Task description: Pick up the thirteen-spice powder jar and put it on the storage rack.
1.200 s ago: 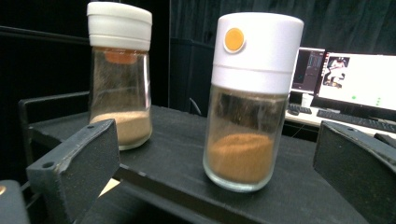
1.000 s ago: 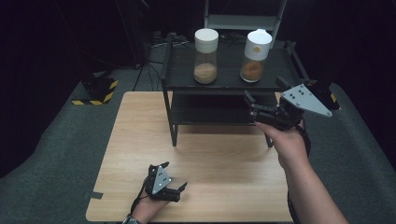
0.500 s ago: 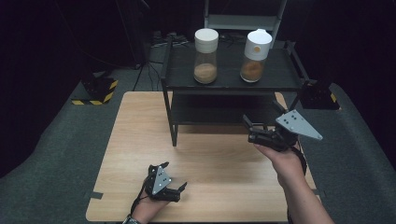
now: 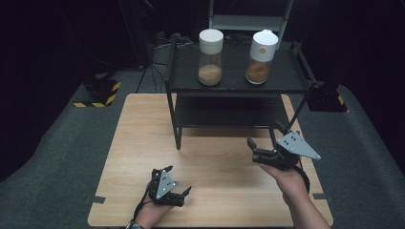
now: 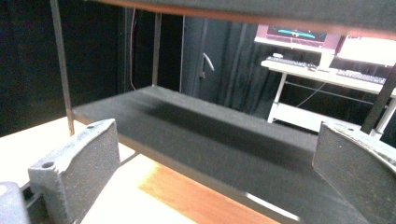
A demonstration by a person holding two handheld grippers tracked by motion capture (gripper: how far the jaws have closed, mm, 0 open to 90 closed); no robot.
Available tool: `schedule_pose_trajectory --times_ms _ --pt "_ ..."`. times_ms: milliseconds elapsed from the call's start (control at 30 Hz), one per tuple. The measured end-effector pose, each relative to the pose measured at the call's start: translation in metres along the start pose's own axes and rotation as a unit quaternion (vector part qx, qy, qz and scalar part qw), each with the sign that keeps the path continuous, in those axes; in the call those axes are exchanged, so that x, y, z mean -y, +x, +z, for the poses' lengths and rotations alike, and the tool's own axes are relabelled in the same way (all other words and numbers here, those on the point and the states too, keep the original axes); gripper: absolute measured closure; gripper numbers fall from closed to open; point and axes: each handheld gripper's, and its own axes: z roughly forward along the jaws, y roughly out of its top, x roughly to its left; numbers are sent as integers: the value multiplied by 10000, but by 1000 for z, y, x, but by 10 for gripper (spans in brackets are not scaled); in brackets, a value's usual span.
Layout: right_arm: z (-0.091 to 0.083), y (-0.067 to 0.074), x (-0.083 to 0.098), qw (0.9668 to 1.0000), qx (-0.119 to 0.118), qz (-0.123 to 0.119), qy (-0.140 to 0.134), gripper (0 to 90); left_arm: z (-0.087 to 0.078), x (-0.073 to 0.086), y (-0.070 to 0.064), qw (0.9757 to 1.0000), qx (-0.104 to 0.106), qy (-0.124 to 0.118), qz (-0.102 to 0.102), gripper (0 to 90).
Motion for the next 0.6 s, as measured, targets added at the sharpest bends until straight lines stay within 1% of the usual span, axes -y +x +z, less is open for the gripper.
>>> schedule_pose_trajectory --times_ms 167,267,367,400,600 --pt "-2 4 14 10000 -17 -16 75 0 -1 1 -1 10000 18 -22 76 9" --pt "-2 7 23 9999 -17 -72 129 0 -2 1 -1 10000 23 -15 74 9" --pt "-2 8 32 9997 -44 -62 232 0 -2 1 -2 10000 12 -12 73 9" --pt "-2 9 34 9996 -50 -75 281 0 -2 1 -2 10000 13 -9 90 9" --pt "-5 13 53 9992 -37 -111 386 0 -1 0 -4 9998 5 14 187 9"
